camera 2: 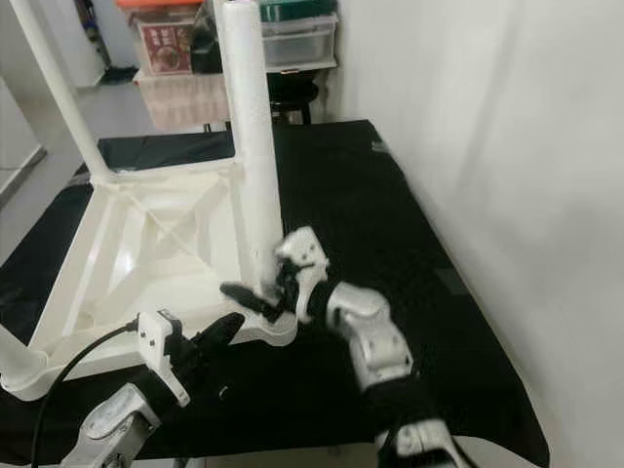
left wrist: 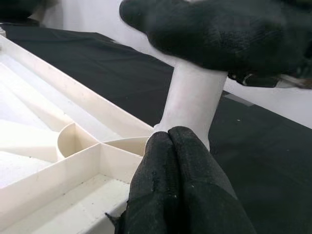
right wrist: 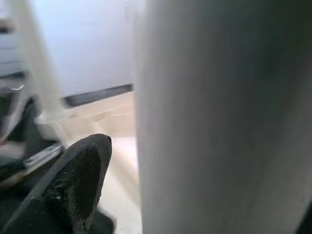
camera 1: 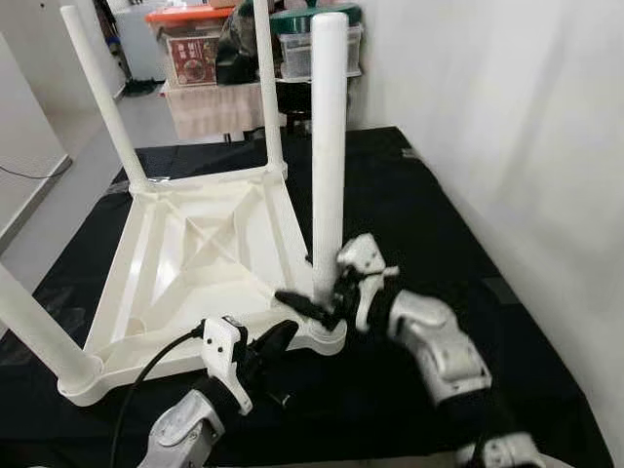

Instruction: Building children table

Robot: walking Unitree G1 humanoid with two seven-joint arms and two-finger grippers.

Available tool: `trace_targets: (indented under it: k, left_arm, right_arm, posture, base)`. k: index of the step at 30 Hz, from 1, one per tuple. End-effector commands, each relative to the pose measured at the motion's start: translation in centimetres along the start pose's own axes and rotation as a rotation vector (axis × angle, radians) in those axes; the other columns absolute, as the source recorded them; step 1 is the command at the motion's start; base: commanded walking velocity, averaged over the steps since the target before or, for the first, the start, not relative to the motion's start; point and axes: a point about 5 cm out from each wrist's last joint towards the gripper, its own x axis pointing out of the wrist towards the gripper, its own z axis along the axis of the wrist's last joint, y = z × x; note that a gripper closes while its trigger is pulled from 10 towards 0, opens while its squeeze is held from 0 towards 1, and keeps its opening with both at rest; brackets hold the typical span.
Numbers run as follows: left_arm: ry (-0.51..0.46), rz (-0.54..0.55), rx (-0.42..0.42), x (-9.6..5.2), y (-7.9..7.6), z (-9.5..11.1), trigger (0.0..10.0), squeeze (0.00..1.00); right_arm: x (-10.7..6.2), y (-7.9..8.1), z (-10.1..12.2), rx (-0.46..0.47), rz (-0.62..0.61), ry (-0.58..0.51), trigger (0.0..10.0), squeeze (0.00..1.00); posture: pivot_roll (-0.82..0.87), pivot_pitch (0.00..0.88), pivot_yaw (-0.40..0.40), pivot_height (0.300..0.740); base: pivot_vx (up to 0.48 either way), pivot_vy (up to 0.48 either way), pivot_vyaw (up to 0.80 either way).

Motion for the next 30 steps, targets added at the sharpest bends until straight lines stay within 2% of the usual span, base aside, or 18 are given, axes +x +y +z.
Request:
trace_targets:
  k: [1,4,7,8,11,12,18,25,27,28,29,30]
  left_arm:
    - [0.007,0.005,-0.009,0.0,0.0,-0.2,10.0,0.0]
    - [0.009,0.003,-0.014,-0.1,0.0,-0.3,10.0,0.0]
    - [0.009,0.002,-0.016,-0.1,-0.1,-0.3,10.0,0.0]
    - [0.01,0.001,-0.017,-0.1,-0.1,-0.3,10.0,0.0]
    - [0.01,0.001,-0.017,-0.1,-0.1,-0.3,10.0,0.0]
    - [0.01,0.002,-0.016,-0.1,-0.1,-0.3,10.0,0.0]
    - [0.009,0.007,-0.017,-0.2,-0.1,-0.3,10.0,0.0]
    - [0.01,0.001,-0.024,-0.2,-0.1,-0.3,10.0,0.0]
    - [0.009,0.002,-0.023,-0.3,-0.1,-0.3,10.0,0.0]
    - [0.008,0.004,-0.021,-0.3,0.0,-0.2,10.0,0.0]
    - [0.007,0.006,-0.019,-0.4,0.0,-0.2,10.0,0.0]
    - [0.006,0.008,-0.018,-0.5,0.1,-0.1,10.0,0.0]
  right_arm:
    - [-0.1,-0.2,-0.6,0.001,0.066,0.026,10.0,0.0]
    - [-0.7,-2.1,-0.1,0.013,0.082,0.04,10.0,0.0]
    - [-0.7,-2.6,0.0,0.03,0.07,0.027,10.0,0.0]
    - [-0.7,-3.0,-0.3,0.052,0.038,0.026,8.0,0.0]
    - [-0.8,-3.0,-0.5,0.059,0.034,0.027,8.0,0.0]
    - [-0.9,-3.0,-0.7,0.07,0.041,0.026,0.0,0.0]
    - [-1.3,-3.0,-1.3,0.092,0.076,0.007,0.0,0.0]
    - [-1.9,-3.4,-1.6,0.087,0.005,-0.011,0.0,0.0]
    - [-2.2,-3.2,-2.3,0.085,-0.125,0.0,0.0,0.0]
    - [-2.1,-2.7,-3.1,0.087,-0.285,0.018,0.0,0.0]
    - [-2.1,-2.4,-4.0,0.085,-0.516,0.036,0.0,0.0]
    - [-2.4,-1.2,-5.2,0.147,-0.745,0.058,0.0,0.0]
  posture:
    - [0.03,0.0,0.017,0.74]
    - [0.03,0.0,0.018,0.74]
    - [0.03,0.0,0.015,0.74]
    - [0.04,0.0,0.01,0.74]
    - [0.04,0.0,0.01,0.74]
    - [0.04,0.0,0.011,0.74]
    - [0.04,0.0,0.014,0.74]
    - [0.03,0.0,0.021,0.74]
    - [0.03,0.0,0.013,0.74]
    - [0.02,0.0,0.011,0.74]
    - [0.02,0.0,0.013,0.74]
    - [0.01,0.0,0.017,0.74]
  base:
    - [0.0,0.0,0.0]
    - [0.0,0.0,0.0]
    - [0.0,0.0,0.0]
    - [0.0,0.0,0.0]
    - [0.0,0.0,0.0]
    - [0.0,0.0,0.0]
    - [0.0,0.0,0.0]
    - [0.0,0.0,0.0]
    - [0.0,0.0,0.0]
    - [0.0,0.0,0.0]
    - [0.0,0.0,0.0]
    - [0.0,0.0,0.0]
